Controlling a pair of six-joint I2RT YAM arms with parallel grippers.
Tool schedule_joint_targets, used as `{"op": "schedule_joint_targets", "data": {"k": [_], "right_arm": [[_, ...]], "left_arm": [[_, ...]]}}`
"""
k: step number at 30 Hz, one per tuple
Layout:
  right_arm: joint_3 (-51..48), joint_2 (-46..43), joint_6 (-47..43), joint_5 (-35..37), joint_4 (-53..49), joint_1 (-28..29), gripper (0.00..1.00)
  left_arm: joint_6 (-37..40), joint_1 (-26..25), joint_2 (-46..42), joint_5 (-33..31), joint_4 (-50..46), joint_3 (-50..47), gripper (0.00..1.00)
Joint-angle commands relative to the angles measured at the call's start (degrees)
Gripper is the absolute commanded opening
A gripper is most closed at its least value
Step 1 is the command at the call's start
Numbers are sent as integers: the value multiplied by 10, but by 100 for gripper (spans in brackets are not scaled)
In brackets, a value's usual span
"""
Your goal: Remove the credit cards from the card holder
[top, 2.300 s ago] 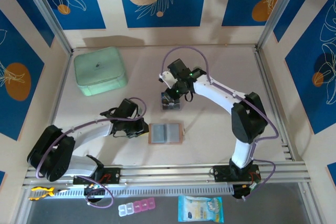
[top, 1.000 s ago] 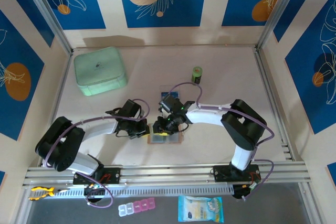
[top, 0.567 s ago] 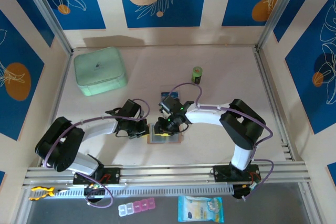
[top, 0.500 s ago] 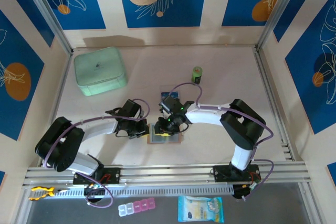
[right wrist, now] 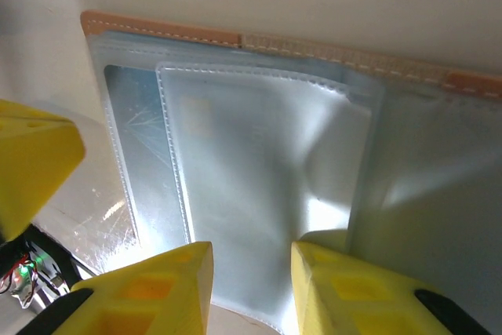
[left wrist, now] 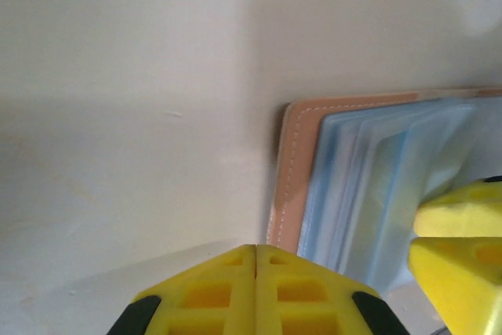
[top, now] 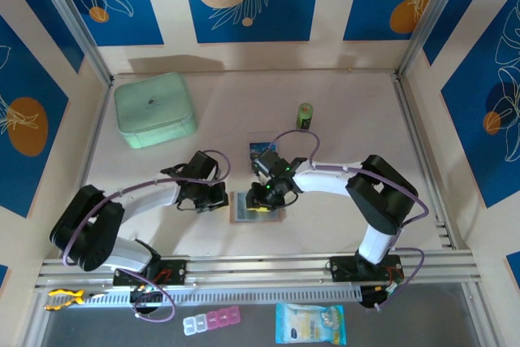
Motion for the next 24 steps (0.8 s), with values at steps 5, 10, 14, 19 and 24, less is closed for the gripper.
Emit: {"op": "schedule_joint_targets", "data": {"k": [5,10,14,19,24], "right_arm": [[-39,-23,11,-37,44,-14,33],[-70,-28,28,-65,95,-27,31],[-93,-30,36,-96,139,-35,30],[-121,-32,53,-122,187,-45,27],[-142,-32,68,-142,228,-56,25]], "left_arm": [[-17,-16,-26,13,11,32,16],[-44,-34,-12,33,51,32,20],[-57,-45,13,44,70,33,23],[-66,-55,28,43,83,33,26],[-70,-61,45,43,88,37,29]]}}
